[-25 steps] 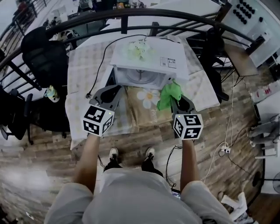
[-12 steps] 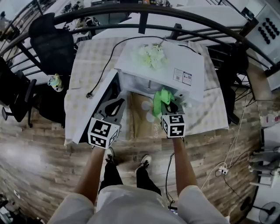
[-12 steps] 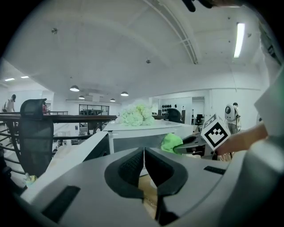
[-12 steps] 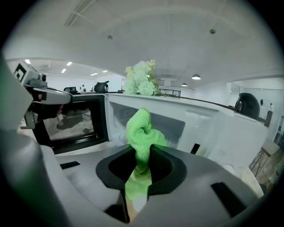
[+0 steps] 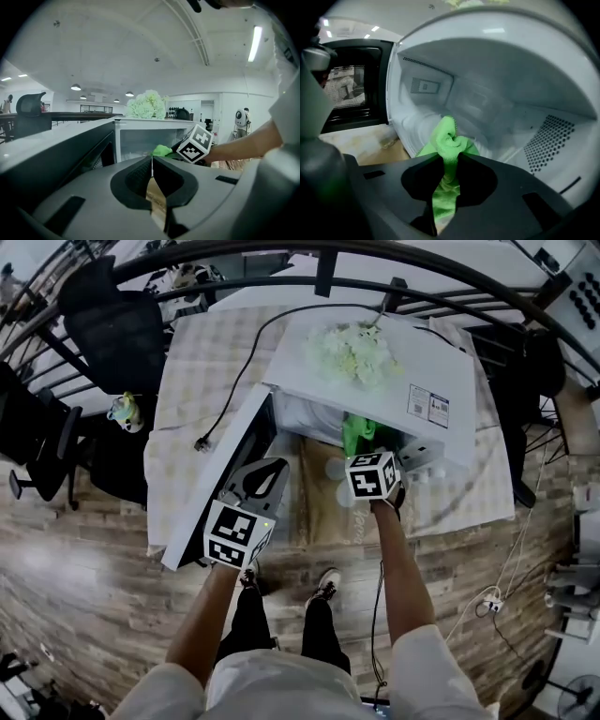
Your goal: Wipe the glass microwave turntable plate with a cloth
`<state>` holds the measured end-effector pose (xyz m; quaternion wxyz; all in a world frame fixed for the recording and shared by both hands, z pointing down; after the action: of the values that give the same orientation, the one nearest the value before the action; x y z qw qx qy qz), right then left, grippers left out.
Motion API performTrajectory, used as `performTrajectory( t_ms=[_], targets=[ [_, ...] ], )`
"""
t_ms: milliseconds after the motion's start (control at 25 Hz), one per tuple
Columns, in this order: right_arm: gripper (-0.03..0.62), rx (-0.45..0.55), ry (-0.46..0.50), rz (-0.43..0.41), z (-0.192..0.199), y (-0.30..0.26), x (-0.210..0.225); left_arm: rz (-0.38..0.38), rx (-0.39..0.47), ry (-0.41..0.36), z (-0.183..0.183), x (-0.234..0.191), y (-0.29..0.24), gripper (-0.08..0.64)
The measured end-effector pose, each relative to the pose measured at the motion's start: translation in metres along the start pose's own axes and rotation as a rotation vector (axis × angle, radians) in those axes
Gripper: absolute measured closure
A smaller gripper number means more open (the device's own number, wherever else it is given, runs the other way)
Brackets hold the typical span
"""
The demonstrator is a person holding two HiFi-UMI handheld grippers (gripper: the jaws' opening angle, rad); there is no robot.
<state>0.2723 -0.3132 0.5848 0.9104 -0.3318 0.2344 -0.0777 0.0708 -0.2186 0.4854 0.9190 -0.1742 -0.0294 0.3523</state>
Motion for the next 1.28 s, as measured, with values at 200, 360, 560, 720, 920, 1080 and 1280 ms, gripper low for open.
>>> performTrajectory(
  t_ms=[200,360,560,720,920,1080,1280],
  targets=[
    [0.512,-0.041,0.036,-0.024,-0.009,-0.024,-0.015,0.002,0.005,0.034,0.009,0.001,0.000,0.535],
    [0.512,-0.036,0.082,-0.057,-0.022,-0.032,-0.037,0.012,-0.007,0.042,0.015,0.003,0.003,0.535],
    [0.512,0.033,0.166,-0.190,-0.051,-0.041,-0.077,0.015,-0.011,0.052,0.021,0.004,0.005,0.535],
    [0.512,0.116,0.187,-0.281,-0.076,-0.032,-0.097,0.015,-0.015,0.063,0.025,0.007,0.006,0.535],
    [0.512,0.160,0.108,-0.080,-0.070,-0.012,-0.045,0.025,-0.012,0.069,0.025,0.010,0.004,0.535],
    [0.512,0.094,0.083,0.076,-0.050,-0.014,0.002,0.026,-0.008,0.072,0.023,0.011,0.003,0.535],
    [0.511,-0.026,0.169,0.106,-0.034,-0.036,0.003,0.043,-0.020,0.073,0.029,0.015,0.001,0.535]
  ],
)
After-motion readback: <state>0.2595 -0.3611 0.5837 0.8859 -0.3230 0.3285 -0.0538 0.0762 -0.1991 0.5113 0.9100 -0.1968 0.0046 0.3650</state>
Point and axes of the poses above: the fingertips, and each gripper's own axes: y backward along the fingers, x to its right, z out of its underside, the point moved 2 cm from there along y, backward along the fingers, and after that the axes turned 1 degree about y, right-handed, at the moved point
